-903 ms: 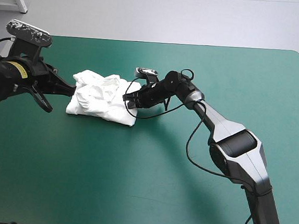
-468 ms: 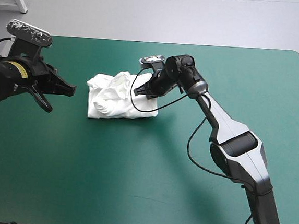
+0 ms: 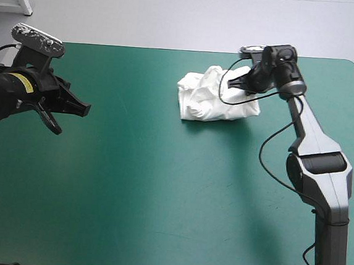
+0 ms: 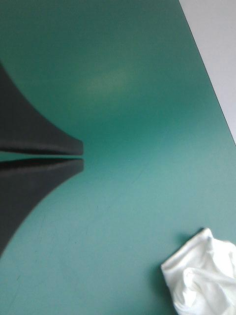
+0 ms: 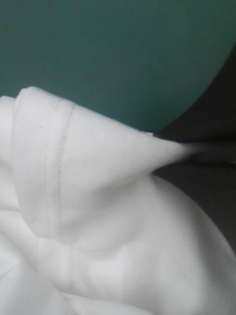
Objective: Fold the cloth
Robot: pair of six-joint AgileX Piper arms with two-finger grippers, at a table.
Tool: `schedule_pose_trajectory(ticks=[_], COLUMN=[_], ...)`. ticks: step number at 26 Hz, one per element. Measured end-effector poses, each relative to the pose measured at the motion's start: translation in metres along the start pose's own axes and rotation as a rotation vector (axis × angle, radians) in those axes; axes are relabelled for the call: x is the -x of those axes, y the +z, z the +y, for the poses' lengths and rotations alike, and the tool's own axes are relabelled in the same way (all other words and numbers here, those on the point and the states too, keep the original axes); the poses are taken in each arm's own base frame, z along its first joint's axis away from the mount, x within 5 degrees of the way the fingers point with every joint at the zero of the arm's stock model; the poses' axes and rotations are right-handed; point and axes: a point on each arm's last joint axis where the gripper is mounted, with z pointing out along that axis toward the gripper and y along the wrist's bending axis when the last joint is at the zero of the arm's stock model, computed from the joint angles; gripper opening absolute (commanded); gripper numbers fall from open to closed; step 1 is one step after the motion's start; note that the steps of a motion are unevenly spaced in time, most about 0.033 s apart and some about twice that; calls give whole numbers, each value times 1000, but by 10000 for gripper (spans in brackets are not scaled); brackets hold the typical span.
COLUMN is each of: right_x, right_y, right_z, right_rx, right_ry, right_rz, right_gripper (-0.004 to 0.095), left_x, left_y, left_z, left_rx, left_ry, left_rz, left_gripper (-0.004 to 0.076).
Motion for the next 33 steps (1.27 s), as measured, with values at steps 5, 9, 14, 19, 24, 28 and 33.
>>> schedule_pose_trajectory(ticks=[5, 9, 14, 19, 24, 28, 33], right_x=[-4, -17, -36, -49, -50, -42, -37], right_y=[-6, -17, -25, -17, -27, -73, -217], right_z=[-90, -160, -212, -225, -228, -221, -173], right_rx=[-85, -130, -90, -67, -86, -119, -77], right_ry=[140, 279, 375, 413, 439, 428, 394], right_rz=[-7, -17, -26, 12, -2, -86, -376], right_gripper=[-18, -16, 121, 524, 563, 447, -13], left_x=[0, 0, 0, 0, 0, 0, 3], left_y=[0, 0, 0, 0, 0, 0, -6], left_z=[0, 0, 0, 0, -1, -2, -1], left_rx=[0, 0, -1, -3, -15, -22, -21], left_ry=[3, 4, 5, 5, 1, -1, -6], left_rz=[0, 0, 0, 0, -1, -2, -24], left_gripper=[19, 19, 19, 19, 19, 19, 19])
